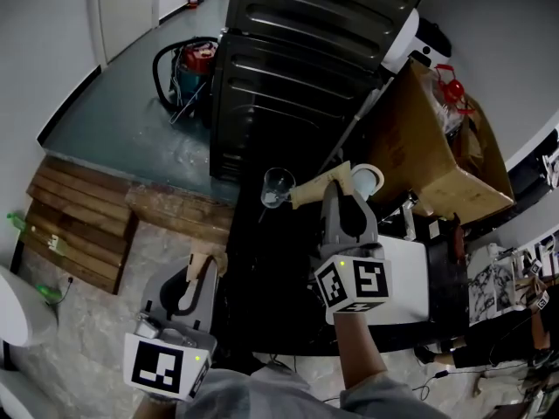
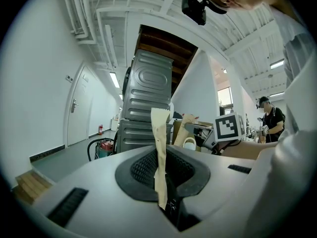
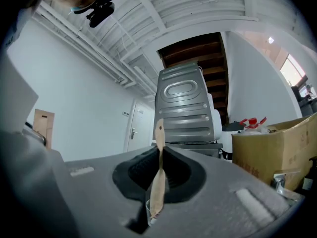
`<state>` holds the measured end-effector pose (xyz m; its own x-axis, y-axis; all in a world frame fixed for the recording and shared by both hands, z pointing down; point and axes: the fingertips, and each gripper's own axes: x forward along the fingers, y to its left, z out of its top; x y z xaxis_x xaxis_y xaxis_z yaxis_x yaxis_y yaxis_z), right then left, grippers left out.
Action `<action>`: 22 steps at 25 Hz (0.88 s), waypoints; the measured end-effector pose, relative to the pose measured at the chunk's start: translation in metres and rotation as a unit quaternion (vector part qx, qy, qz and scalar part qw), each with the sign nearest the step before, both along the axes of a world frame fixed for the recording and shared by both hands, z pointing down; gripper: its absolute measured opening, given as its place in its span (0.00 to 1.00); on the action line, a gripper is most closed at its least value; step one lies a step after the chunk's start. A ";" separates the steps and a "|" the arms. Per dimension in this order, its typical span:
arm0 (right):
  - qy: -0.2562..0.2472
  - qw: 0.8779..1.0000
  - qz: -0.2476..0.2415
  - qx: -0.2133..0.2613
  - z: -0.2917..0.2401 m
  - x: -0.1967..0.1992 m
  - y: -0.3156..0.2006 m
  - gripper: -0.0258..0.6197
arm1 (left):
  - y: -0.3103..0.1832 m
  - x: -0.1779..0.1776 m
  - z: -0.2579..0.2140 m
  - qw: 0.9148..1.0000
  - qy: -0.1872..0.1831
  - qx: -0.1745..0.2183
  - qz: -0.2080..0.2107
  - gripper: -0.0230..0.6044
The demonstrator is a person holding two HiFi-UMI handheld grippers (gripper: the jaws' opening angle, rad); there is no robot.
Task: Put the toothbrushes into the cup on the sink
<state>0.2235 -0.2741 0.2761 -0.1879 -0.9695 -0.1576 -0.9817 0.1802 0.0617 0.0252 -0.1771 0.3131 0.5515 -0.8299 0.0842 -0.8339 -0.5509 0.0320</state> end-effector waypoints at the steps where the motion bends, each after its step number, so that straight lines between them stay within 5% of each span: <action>1: 0.001 1.000 0.000 0.000 -0.001 0.001 -0.004 0.05 | 0.001 0.000 0.000 1.000 0.000 0.000 -0.002 0.09; 22: 0.012 1.000 -0.009 -0.024 0.037 -0.001 -0.083 0.05 | 0.001 -0.029 0.003 0.998 -0.014 -0.007 -0.057 0.09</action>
<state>0.2223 -0.3566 0.3135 -0.2083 -0.9723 -0.1057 -0.9766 0.2009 0.0770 -0.0037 -0.1761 0.3164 0.4498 -0.8863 0.1099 -0.8923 -0.4512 0.0135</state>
